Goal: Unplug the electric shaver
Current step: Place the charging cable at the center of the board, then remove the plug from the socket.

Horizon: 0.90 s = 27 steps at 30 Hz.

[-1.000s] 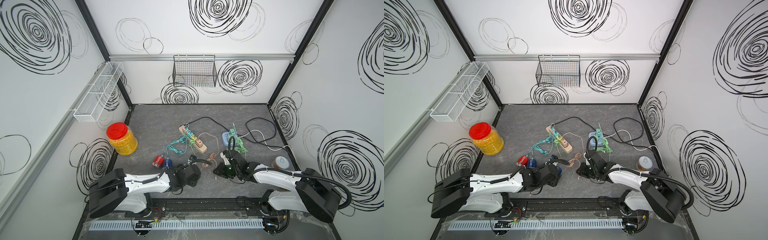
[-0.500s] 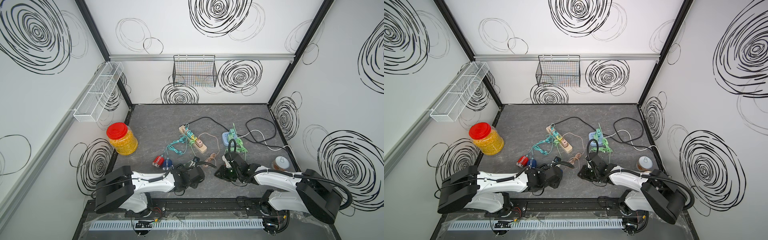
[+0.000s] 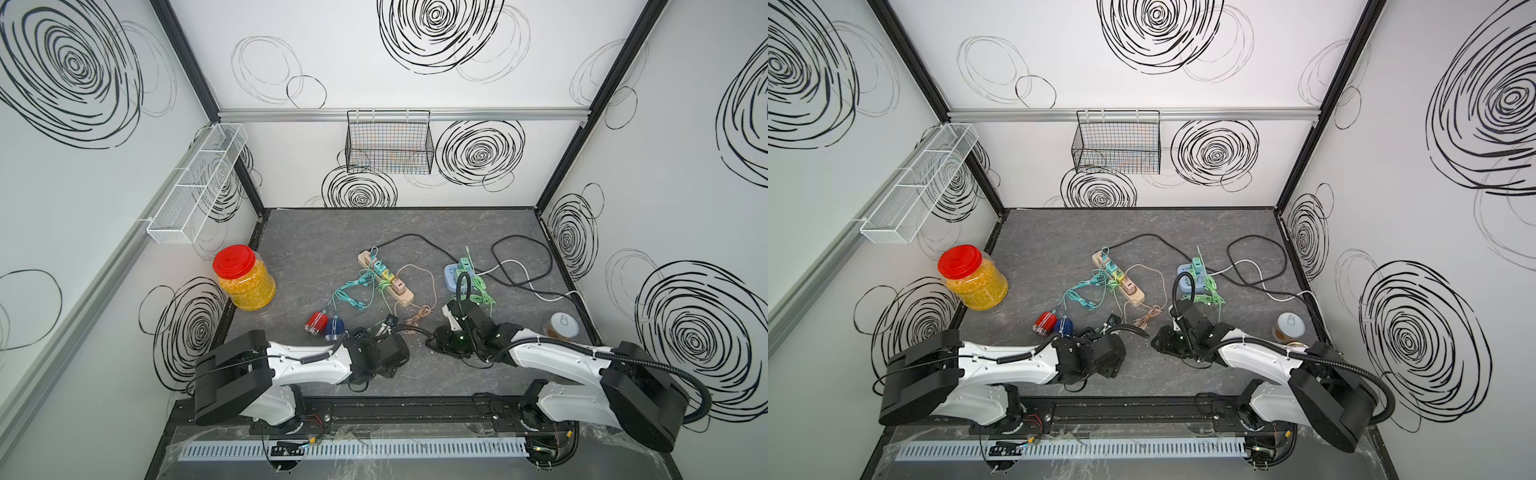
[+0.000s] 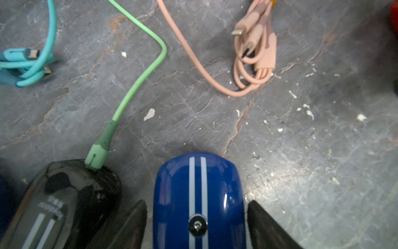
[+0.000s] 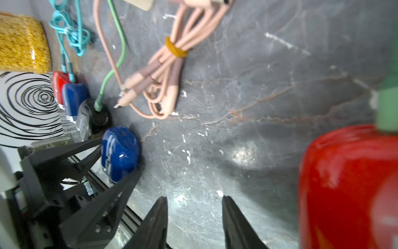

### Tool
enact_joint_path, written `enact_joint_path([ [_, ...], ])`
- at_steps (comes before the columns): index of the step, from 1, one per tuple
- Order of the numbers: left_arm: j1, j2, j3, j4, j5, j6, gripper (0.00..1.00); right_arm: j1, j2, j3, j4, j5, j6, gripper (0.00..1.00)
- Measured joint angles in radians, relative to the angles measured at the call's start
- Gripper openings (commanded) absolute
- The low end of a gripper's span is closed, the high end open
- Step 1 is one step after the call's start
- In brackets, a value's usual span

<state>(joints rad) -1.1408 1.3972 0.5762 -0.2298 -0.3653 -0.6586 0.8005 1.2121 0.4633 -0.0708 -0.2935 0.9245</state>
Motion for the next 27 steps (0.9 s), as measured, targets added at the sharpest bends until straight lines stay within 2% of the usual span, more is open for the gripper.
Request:
enact_joint_path([
  [9,-0.003,-0.071,0.000,-0.008,-0.003,-0.008,0.88,-0.077,-0.099,0.042,-0.036,0.011,-0.033,0.47],
  [13,0.008,-0.132,0.011,-0.012,-0.003,-0.006,0.89,-0.081,-0.102,0.082,-0.048,0.034,-0.051,0.49],
  [15,0.030,-0.154,0.024,-0.018,-0.002,0.002,0.85,-0.081,-0.098,0.108,-0.050,0.047,-0.066,0.52],
  [18,0.105,-0.195,0.029,-0.012,0.026,0.016,0.74,-0.072,-0.072,0.154,-0.053,0.077,-0.089,0.51],
  [23,0.297,-0.263,0.026,0.024,0.113,0.032,0.58,-0.028,0.008,0.253,-0.078,0.169,-0.147,0.49],
  [27,0.422,-0.294,0.026,0.040,0.175,0.060,0.54,0.000,0.068,0.305,-0.081,0.238,-0.190,0.48],
])
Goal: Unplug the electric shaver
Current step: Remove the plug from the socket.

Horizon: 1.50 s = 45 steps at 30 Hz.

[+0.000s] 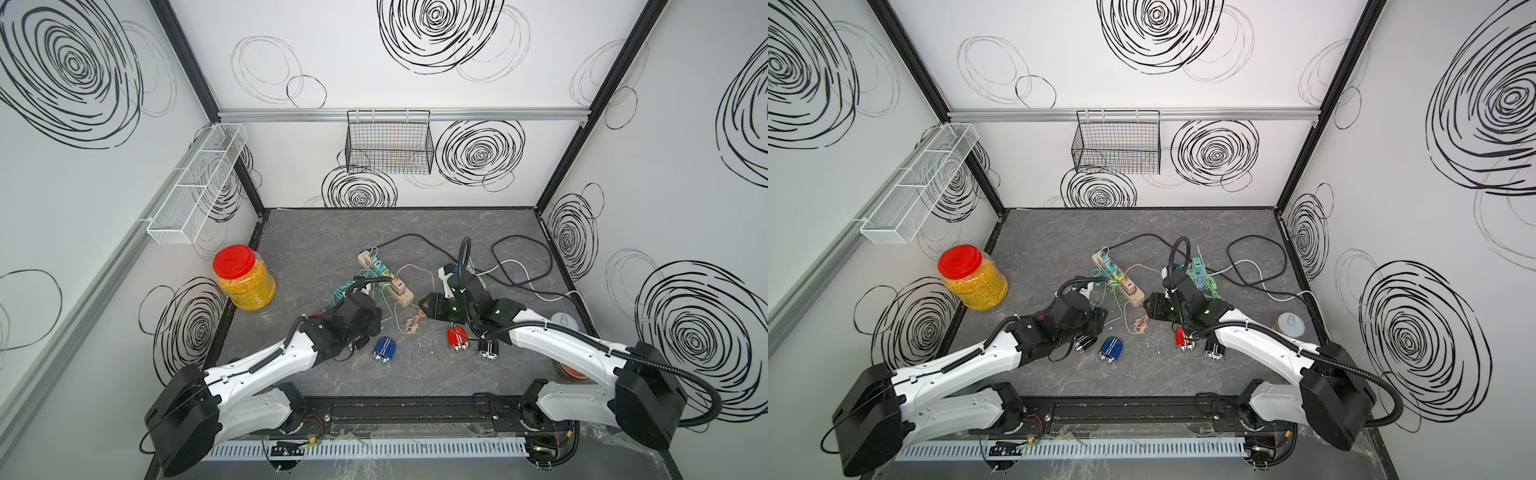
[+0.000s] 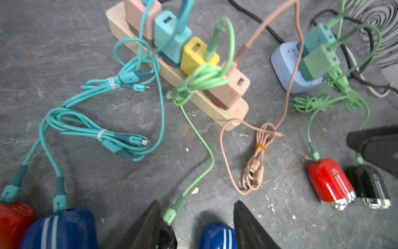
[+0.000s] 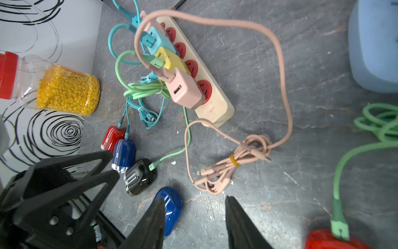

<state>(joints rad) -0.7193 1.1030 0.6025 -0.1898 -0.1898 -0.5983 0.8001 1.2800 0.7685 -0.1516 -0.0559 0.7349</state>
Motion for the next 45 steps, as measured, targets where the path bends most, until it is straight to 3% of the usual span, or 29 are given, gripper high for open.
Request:
enact_joint_path([
  [8,0.265,0.029,0.084,0.006,0.133,0.073,0.45,0.056,0.172,0.124,-0.014,0.142,-0.089,0.51],
  [13,0.345,0.101,0.144,0.028,0.205,0.080,0.37,0.082,0.250,0.190,-0.017,0.207,-0.141,0.53],
  [29,0.343,0.228,0.174,0.171,0.307,0.032,0.24,0.102,0.399,0.303,-0.002,0.277,-0.303,0.50],
  [40,0.303,0.298,0.220,0.215,0.333,0.019,0.02,0.092,0.468,0.365,0.006,0.278,-0.340,0.48],
  [45,0.276,0.328,0.255,0.222,0.342,0.006,0.01,0.074,0.471,0.365,0.007,0.263,-0.347,0.45],
])
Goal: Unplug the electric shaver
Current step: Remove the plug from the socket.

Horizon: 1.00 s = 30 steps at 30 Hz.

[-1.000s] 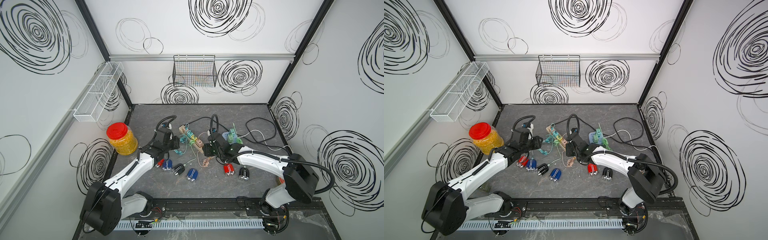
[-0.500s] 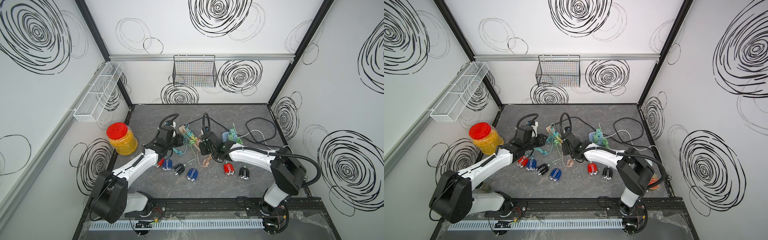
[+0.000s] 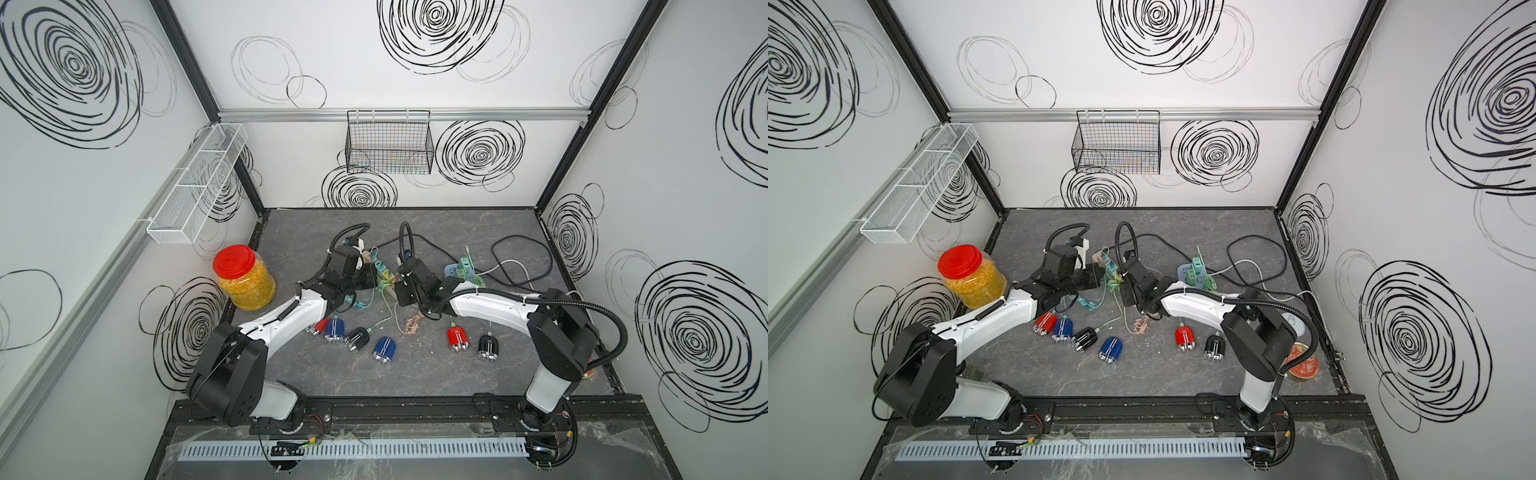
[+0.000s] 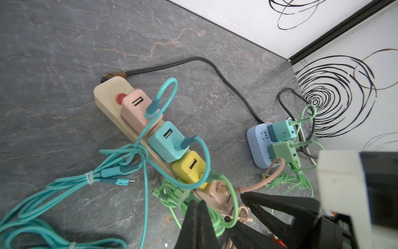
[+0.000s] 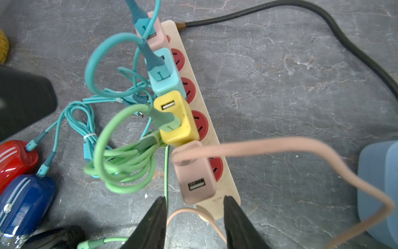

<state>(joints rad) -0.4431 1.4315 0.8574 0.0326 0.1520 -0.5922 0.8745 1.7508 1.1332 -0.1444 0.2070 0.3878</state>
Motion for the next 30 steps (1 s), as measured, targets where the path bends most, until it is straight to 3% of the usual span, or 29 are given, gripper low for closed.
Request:
enact_joint_path([
  [30,-0.016,0.227,0.055,0.127,-0.004,-0.052,0.02,-0.006,0.070,0.034,0.027,-0.014,-0.059,0.35],
])
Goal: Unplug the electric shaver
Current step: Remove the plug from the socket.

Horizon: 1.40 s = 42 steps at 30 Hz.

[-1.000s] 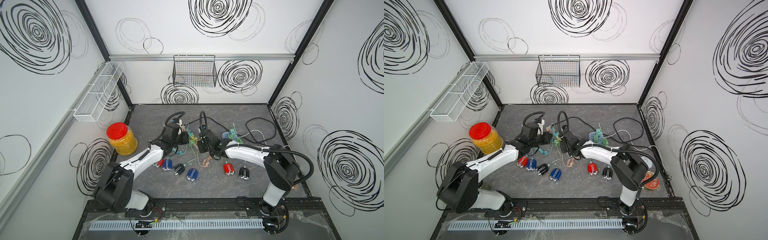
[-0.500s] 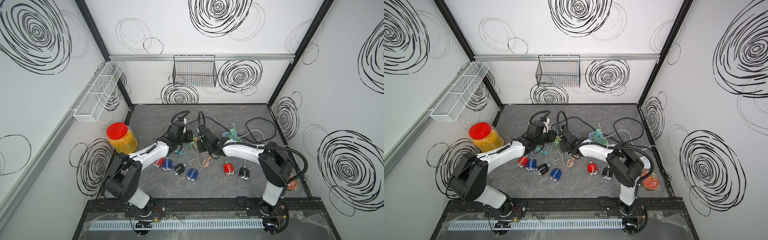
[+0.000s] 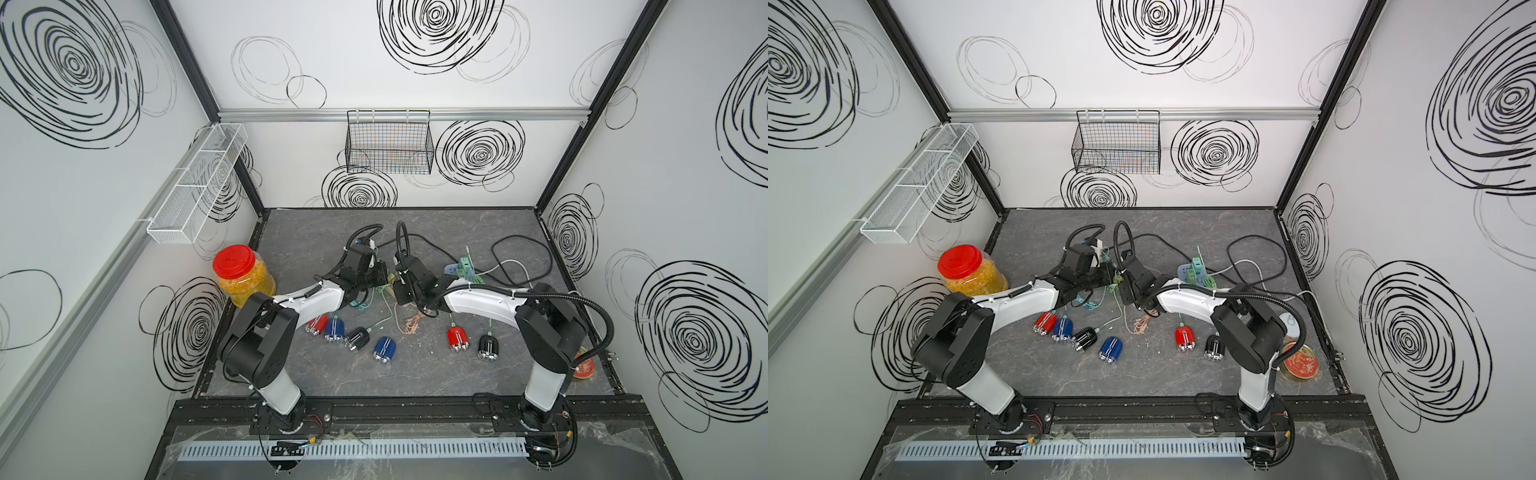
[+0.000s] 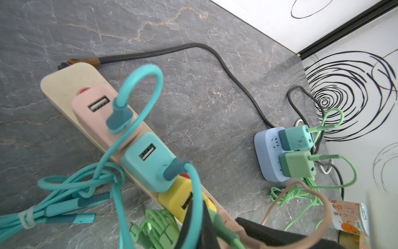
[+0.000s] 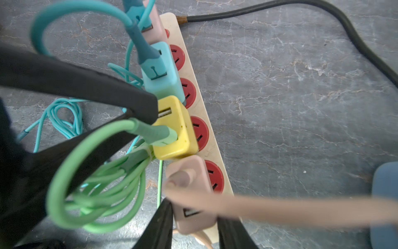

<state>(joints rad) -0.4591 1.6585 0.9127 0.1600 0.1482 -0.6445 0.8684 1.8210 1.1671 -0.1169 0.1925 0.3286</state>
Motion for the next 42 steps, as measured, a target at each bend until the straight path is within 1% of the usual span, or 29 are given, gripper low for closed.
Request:
enact_joint_path([
  [9,-0.008,0.010,0.000,0.000,-0.024,0.001,0.02,0.000,0.000,0.000,0.002,0.008,-0.024,0.25],
  [13,-0.029,0.014,0.015,-0.024,-0.066,0.015,0.02,0.000,0.000,0.000,0.002,0.010,-0.031,0.20],
  [15,-0.043,0.018,0.027,-0.035,-0.089,0.022,0.02,0.000,0.000,0.000,0.003,0.011,-0.035,0.16],
  [22,-0.064,0.021,0.035,-0.053,-0.151,0.028,0.01,0.000,-0.006,-0.027,0.047,0.017,-0.051,0.14],
  [27,-0.073,0.021,0.035,-0.053,-0.173,0.027,0.01,0.000,-0.020,-0.062,0.095,0.019,-0.063,0.13],
  [32,-0.073,0.021,0.033,-0.049,-0.175,0.026,0.01,-0.009,-0.027,-0.082,0.125,0.006,-0.064,0.13],
  [42,-0.067,0.021,0.030,-0.040,-0.171,0.023,0.01,-0.048,-0.040,-0.100,0.150,-0.069,-0.051,0.12],
])
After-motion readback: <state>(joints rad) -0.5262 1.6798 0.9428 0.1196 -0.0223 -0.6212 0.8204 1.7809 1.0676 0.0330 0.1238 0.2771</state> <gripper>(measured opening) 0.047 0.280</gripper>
